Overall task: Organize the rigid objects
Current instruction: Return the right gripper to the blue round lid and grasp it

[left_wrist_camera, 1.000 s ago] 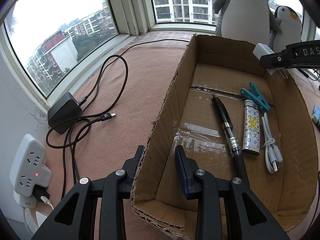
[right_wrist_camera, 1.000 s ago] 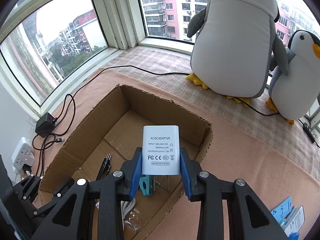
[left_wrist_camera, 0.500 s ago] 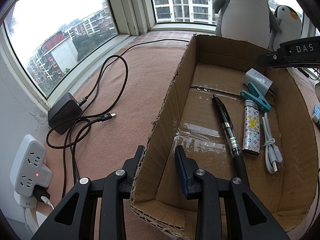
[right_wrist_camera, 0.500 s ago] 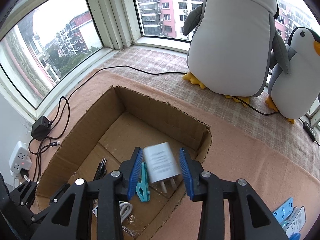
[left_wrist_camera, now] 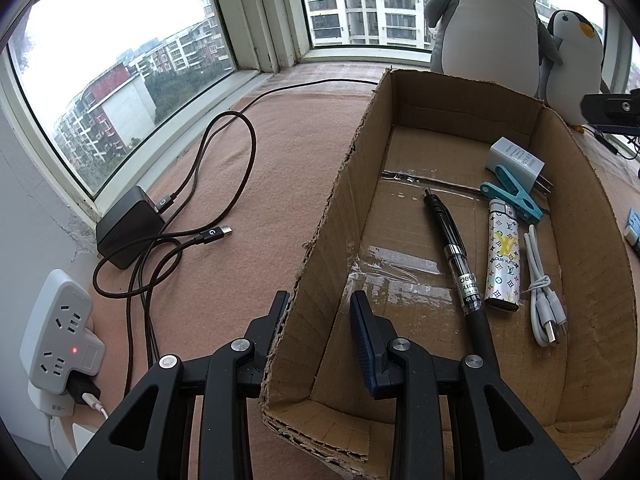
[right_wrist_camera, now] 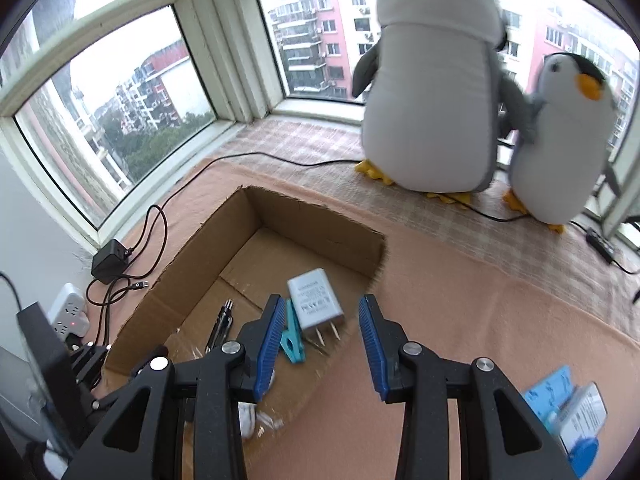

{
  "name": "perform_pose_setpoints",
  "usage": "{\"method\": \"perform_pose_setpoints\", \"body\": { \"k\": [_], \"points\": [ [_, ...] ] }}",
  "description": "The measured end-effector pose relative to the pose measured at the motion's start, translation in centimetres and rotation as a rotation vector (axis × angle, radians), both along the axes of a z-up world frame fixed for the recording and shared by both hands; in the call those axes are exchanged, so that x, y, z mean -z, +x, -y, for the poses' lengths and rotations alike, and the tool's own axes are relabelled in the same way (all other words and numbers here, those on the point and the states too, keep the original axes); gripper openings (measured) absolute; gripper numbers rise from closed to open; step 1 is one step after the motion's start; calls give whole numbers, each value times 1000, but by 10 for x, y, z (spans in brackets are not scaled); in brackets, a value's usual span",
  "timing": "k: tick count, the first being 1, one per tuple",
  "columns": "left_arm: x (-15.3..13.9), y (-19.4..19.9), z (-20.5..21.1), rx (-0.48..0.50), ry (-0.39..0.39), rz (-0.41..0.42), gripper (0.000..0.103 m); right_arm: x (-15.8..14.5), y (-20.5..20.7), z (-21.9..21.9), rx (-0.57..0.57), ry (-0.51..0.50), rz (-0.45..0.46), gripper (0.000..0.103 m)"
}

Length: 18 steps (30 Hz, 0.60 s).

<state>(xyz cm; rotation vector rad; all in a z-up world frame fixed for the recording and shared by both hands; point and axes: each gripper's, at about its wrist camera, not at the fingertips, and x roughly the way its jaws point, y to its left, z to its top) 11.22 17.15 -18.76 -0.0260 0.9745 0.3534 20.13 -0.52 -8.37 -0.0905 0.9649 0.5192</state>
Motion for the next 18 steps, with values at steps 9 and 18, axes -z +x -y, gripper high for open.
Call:
{"method": "perform_pose_setpoints", "body": {
  "k": [9, 18],
  "points": [
    [0, -1, 0, 3, 2, 2, 32, -15, -33, 79, 132, -24, 42, 49],
    [0, -2, 0, 3, 2, 1, 32, 10, -58, 191, 366, -82, -8, 62]
  ]
}}
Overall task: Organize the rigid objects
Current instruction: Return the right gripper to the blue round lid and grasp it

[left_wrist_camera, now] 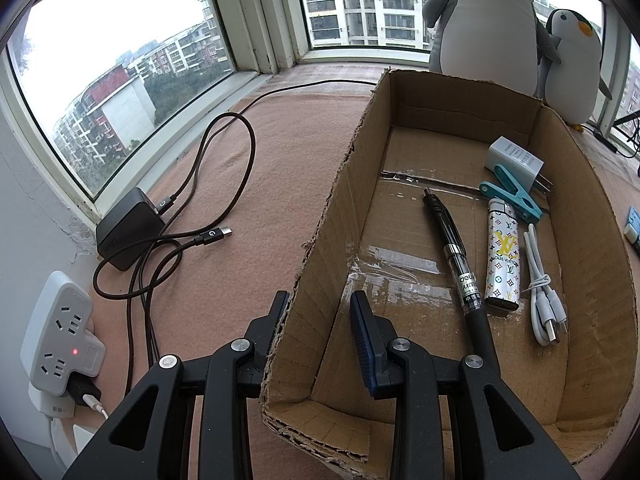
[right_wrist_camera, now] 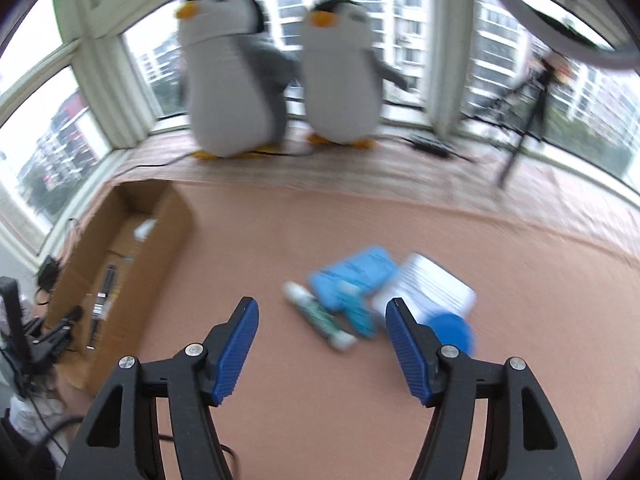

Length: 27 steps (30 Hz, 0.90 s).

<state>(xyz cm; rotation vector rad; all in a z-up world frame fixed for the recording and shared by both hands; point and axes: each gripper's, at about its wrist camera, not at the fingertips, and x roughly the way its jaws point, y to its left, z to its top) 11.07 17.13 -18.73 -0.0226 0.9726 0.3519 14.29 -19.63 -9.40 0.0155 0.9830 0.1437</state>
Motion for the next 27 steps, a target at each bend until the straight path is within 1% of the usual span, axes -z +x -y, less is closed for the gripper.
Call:
{"method": "perform_pose_setpoints", "body": {
  "k": [4, 7, 17, 25, 27],
  "points": [
    [0, 0, 1, 1, 2, 0, 32, 13, -5, 31, 51, -38, -23, 62],
    [0, 0, 1, 1, 2, 0, 32, 19, -6, 42, 60, -51, -43, 62],
    [0, 0, 1, 1, 2, 0, 32, 40, 12, 58, 84, -31, -112, 62],
    [0, 0, 1, 2, 2, 0, 32, 51, 18, 60, 81, -36, -143, 62],
    [0, 0, 1, 2, 2, 0, 32, 51, 18, 58, 74, -44, -141, 59]
  ]
}}
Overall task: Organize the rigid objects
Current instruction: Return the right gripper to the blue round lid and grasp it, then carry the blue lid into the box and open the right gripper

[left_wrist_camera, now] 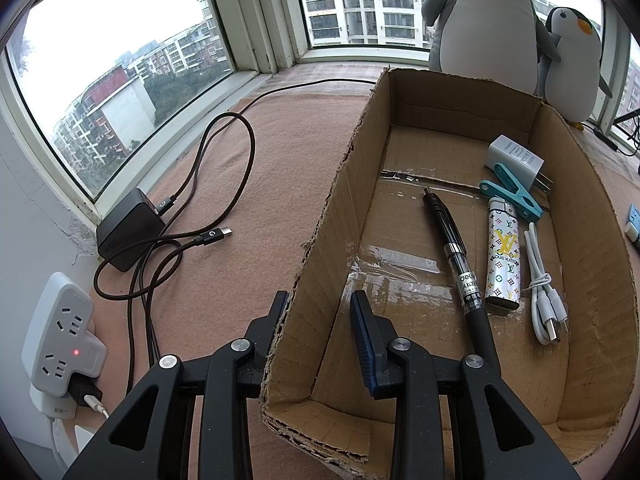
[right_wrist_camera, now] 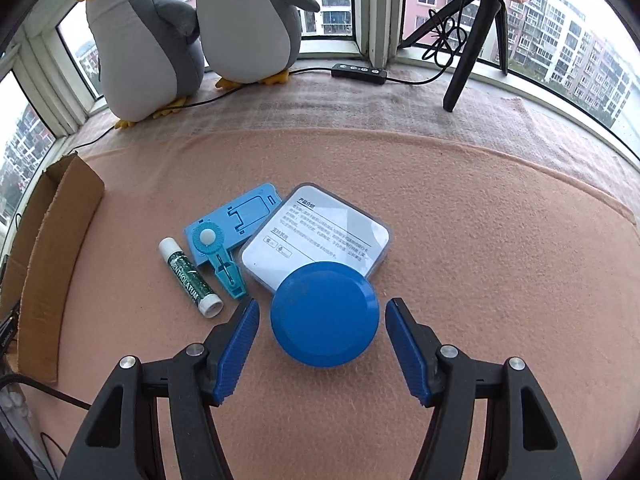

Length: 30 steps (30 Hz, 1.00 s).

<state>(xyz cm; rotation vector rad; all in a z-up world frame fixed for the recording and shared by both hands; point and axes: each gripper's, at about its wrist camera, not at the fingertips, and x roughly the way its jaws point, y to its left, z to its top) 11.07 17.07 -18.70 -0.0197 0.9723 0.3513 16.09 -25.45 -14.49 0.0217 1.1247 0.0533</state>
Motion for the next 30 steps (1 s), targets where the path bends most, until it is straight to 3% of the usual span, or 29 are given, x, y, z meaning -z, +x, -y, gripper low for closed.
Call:
{"method": "perform_pose_setpoints", "body": {
  "k": [6, 18, 30],
  "points": [
    [0, 0, 0, 0, 0, 0, 32, 3, 4, -1, -1, -16, -17, 46],
    [0, 0, 0, 0, 0, 1, 32, -3, -1, 2, 12, 18, -3, 46],
    [0, 0, 1, -1, -1, 1, 32, -45, -7, -38, -70, 80, 81, 46]
  ]
}}
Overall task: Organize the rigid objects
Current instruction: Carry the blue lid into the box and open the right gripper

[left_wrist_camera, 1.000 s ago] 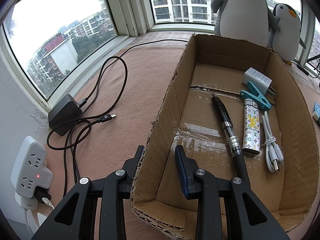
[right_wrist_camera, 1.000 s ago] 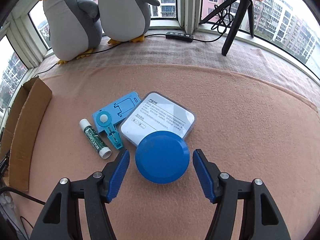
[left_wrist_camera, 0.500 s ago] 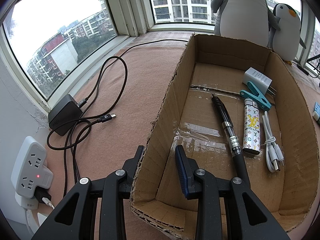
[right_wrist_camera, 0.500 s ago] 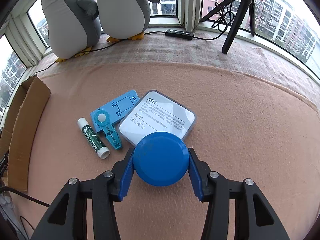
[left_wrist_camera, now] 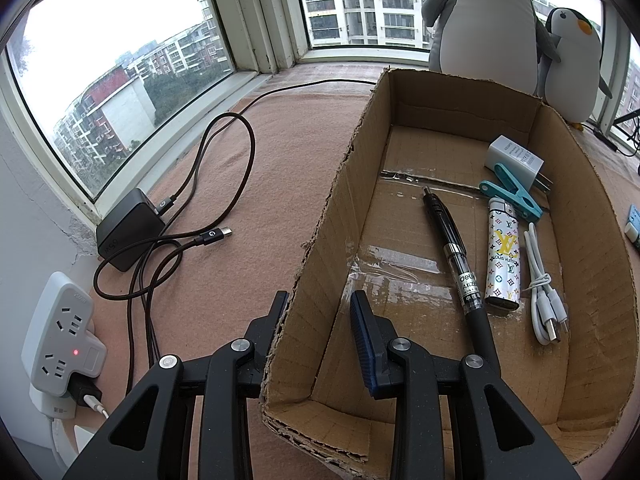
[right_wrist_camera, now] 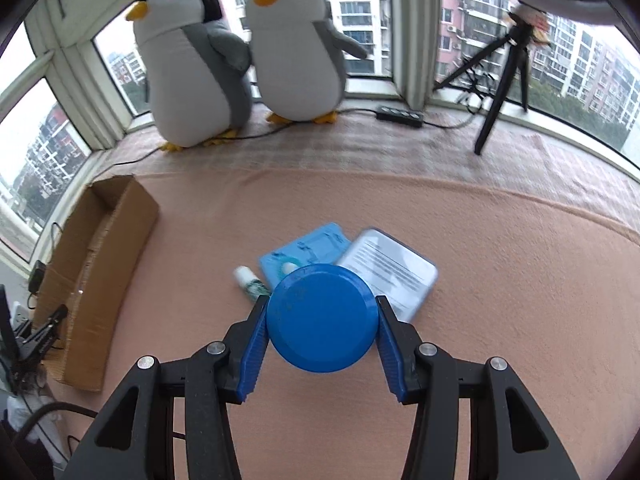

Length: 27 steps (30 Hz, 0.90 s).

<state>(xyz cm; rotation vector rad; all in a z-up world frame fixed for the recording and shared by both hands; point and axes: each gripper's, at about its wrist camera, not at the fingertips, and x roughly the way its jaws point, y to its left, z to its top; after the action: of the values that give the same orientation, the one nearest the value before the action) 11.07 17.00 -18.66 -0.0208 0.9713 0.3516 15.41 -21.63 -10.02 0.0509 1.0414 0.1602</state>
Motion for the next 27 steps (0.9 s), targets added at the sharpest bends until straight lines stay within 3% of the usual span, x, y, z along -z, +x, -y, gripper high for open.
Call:
{"method": "perform_pose_setpoints", "body": {
  "k": [13, 27],
  "points": [
    [0, 0, 0, 0, -1, 1, 32, -33, 10, -101, -198, 58, 78, 46],
    [0, 0, 0, -3, -4, 4, 32, -27, 24, -208, -374, 75, 81, 46]
  ]
}}
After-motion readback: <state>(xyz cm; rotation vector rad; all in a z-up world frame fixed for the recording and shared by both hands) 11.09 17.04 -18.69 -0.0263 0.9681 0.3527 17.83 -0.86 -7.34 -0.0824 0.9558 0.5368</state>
